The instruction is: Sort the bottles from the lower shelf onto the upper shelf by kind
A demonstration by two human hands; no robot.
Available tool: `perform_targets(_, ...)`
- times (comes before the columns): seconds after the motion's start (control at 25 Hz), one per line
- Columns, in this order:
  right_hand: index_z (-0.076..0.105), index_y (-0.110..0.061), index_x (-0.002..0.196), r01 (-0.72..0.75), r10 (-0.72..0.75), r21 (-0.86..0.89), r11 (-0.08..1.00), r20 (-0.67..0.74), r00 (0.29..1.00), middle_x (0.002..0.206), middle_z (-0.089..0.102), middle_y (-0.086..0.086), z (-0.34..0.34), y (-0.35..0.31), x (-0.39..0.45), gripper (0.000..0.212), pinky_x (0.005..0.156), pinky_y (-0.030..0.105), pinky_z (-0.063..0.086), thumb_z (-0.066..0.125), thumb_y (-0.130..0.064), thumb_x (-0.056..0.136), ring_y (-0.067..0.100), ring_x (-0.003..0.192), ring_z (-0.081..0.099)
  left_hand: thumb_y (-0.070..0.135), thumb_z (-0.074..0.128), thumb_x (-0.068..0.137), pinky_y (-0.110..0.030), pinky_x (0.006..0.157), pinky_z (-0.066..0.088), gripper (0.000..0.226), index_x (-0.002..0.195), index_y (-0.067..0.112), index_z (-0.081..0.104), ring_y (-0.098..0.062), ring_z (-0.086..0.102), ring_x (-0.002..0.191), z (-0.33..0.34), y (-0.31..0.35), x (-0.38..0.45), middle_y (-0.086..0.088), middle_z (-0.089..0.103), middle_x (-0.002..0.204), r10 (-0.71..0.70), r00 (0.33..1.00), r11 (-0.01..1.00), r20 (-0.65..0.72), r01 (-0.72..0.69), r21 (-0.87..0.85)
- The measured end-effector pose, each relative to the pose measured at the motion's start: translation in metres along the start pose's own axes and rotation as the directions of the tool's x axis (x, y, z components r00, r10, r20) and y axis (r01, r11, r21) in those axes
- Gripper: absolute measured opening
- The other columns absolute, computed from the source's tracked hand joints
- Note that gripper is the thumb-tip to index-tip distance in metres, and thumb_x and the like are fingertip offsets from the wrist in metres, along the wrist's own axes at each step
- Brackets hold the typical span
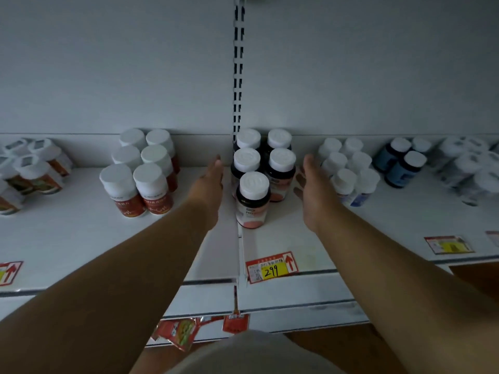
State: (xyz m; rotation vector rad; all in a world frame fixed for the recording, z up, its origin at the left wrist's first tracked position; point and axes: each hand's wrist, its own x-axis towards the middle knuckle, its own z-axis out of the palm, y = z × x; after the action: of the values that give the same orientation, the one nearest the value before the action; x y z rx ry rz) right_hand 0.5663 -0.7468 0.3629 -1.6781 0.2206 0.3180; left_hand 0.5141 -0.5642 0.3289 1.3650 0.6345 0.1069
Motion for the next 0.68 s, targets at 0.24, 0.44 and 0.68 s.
perform_targets(0.24,0.065,-0.032,0.115,-0.051,0.022,0.148,0.988,0.187,0.982,0.118,0.068,-0.011,0.017,0.009,0.035,0.061,0.104,0.043,0.042,0.038,-0.078,0.085,0.013,0.114,0.060,0.052,0.047,0.097,-0.043,0.096,0.052,0.047,0.129,0.020,0.061,-0.022,0.067,0.108,0.031,0.000,0.012,-0.004,0.070,0.119,-0.022,0.995,0.971,0.094,0.044,-0.234)
perform_targets(0.44,0.068,-0.033,0.115,-0.009,-0.020,0.138,0.990,0.209,0.978,0.127,0.067,-0.007,0.014,0.015,0.051,0.068,0.110,0.049,0.038,0.046,-0.082,0.074,0.015,0.120,0.059,0.051,0.047,0.098,-0.033,0.080,0.058,0.046,0.126,0.018,0.063,-0.018,0.071,0.098,0.033,-0.004,0.011,-0.006,0.071,0.115,-0.038,0.993,0.956,0.115,0.070,-0.286)
perform_targets(0.68,0.067,-0.033,0.121,-0.042,0.006,0.162,0.986,0.218,0.976,0.127,0.067,-0.007,0.015,0.021,0.063,0.081,0.109,0.048,0.039,0.047,-0.086,0.063,0.015,0.120,0.060,0.053,0.051,0.096,-0.043,0.096,0.052,0.049,0.135,0.023,0.057,-0.020,0.068,0.107,0.030,-0.008,0.016,-0.003,0.069,0.120,-0.035,0.993,0.958,0.116,0.067,-0.280)
